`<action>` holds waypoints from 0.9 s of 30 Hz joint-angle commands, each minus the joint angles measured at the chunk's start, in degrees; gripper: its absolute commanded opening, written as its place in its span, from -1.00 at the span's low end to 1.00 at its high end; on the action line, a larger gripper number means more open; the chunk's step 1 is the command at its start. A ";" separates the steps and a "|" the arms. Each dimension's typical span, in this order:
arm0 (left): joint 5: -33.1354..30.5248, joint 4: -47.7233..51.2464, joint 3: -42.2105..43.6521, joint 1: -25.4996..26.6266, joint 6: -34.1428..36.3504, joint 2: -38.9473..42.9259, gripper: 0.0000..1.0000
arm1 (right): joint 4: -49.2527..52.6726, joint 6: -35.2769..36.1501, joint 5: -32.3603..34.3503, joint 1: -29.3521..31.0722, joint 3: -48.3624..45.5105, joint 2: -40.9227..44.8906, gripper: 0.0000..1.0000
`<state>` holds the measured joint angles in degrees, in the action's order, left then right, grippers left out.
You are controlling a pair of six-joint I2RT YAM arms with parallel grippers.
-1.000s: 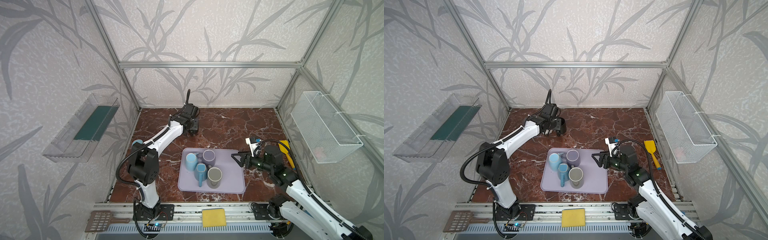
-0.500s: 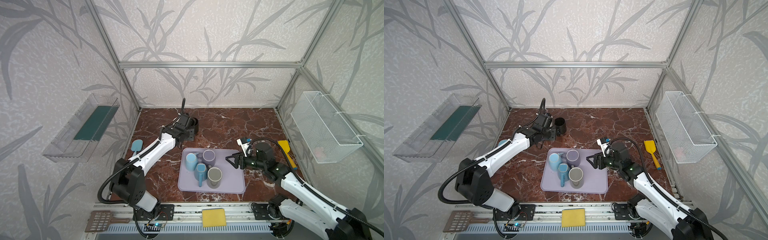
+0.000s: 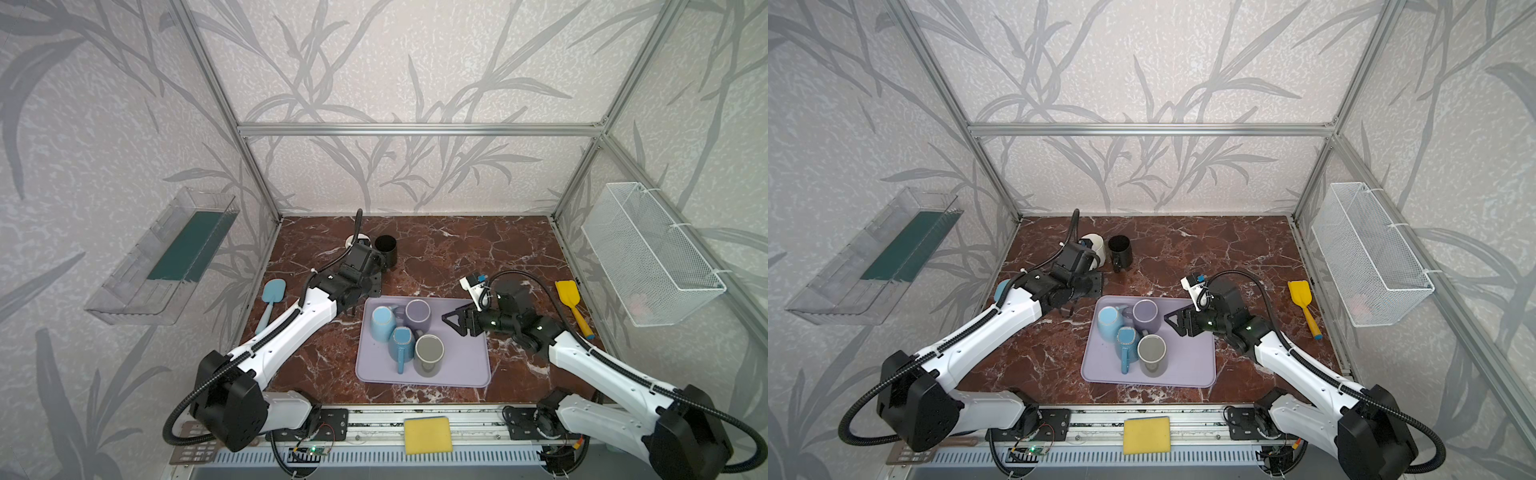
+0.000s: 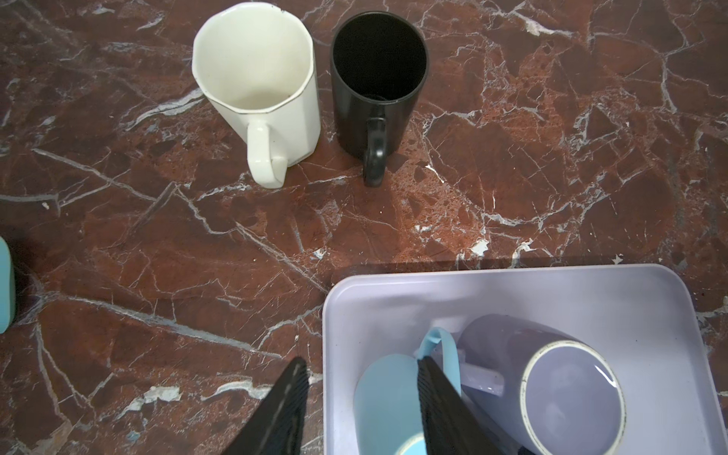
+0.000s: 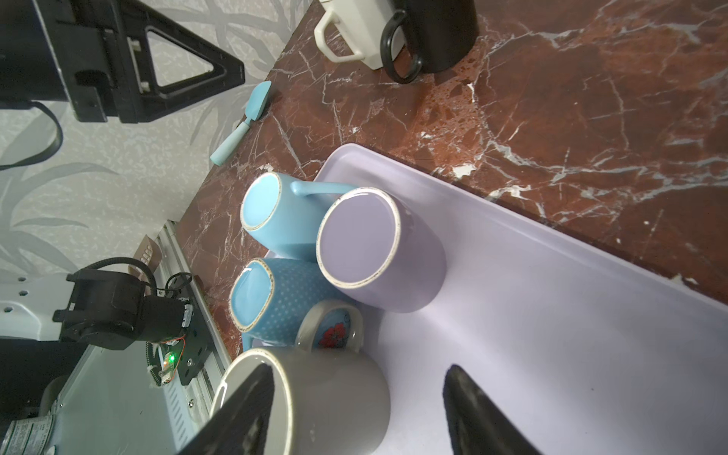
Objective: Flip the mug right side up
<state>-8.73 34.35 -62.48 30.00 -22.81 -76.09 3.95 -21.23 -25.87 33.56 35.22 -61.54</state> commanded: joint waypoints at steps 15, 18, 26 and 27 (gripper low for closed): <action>-6.40 11.91 8.53 16.22 -19.42 12.86 -0.06 | 3.88 2.08 8.77 3.05 3.10 -2.74 0.37; -8.18 14.99 8.50 20.56 -23.72 14.35 -0.07 | 3.64 1.77 9.71 3.01 3.43 -3.82 0.37; -8.87 17.34 8.16 29.34 -30.75 12.34 -0.08 | 3.39 1.45 10.57 3.00 4.08 -5.26 0.36; -8.33 16.91 8.12 30.15 -31.01 11.42 -0.07 | 3.41 1.44 10.57 2.96 4.11 -5.26 0.36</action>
<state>-15.25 48.88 -54.35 58.41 -49.34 -62.96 6.83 -19.75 -16.25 36.45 37.67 -66.63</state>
